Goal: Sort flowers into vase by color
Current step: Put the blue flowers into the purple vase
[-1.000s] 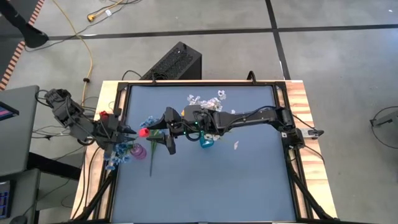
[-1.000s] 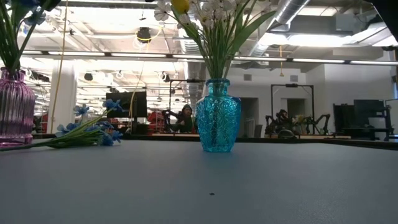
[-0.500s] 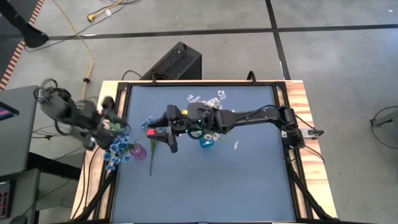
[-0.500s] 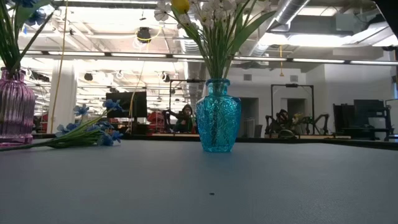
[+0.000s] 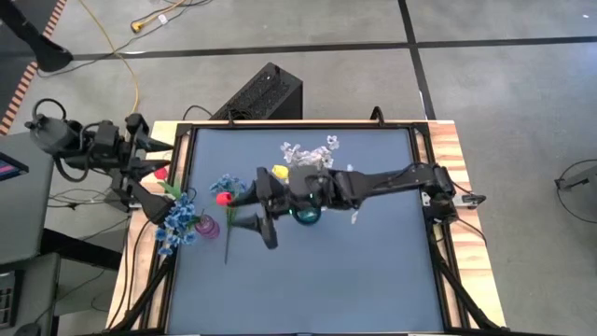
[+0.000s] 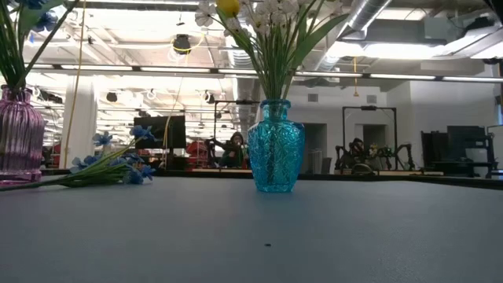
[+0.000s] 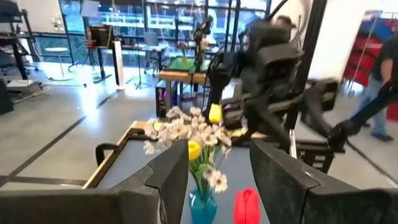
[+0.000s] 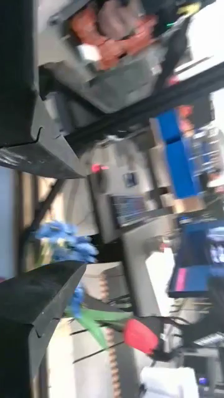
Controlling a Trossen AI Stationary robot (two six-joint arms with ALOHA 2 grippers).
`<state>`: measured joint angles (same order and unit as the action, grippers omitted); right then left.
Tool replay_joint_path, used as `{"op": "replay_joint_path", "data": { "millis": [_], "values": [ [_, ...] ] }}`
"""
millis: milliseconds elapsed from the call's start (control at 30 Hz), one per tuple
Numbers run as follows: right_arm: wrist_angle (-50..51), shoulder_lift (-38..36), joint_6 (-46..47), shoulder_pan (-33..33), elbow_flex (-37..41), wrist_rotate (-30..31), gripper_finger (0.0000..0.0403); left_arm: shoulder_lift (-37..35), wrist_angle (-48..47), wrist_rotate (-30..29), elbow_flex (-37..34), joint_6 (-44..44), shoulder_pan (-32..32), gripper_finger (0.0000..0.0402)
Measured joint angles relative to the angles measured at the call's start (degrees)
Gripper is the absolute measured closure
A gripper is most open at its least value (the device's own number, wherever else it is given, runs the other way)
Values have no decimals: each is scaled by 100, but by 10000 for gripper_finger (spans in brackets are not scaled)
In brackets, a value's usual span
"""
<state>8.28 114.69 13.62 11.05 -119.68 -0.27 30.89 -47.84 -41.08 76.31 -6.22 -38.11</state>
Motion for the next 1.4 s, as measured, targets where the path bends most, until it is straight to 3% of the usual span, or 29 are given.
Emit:
{"op": "replay_joint_path", "data": {
  "millis": [100,300,567,733,867,1000,1133,1400],
  "values": [
    [787,1,197,295,-407,231,158,0,-179,40,-1,0,0,242],
    [1717,4,1583,990,-647,229,164,-52,-335,120,-4,61,0,242],
    [2656,87,3312,2003,-660,1367,165,-129,-331,188,-4,-88,0,242],
    [3571,203,4885,2595,-545,1581,165,-129,-333,334,-4,-424,0,242],
    [3738,529,5575,2962,-560,2014,165,-129,-340,348,-9,-764,0,242],
    [3486,1211,5841,3081,-555,2696,165,-129,-479,224,-11,-1171,2,242],
    [2516,2023,5690,2901,-549,3190,165,-120,-654,126,-11,-1439,7,242],
    [-339,3321,5274,1623,-618,3614,165,-87,-730,150,-13,-996,7,242]
  ]
}}
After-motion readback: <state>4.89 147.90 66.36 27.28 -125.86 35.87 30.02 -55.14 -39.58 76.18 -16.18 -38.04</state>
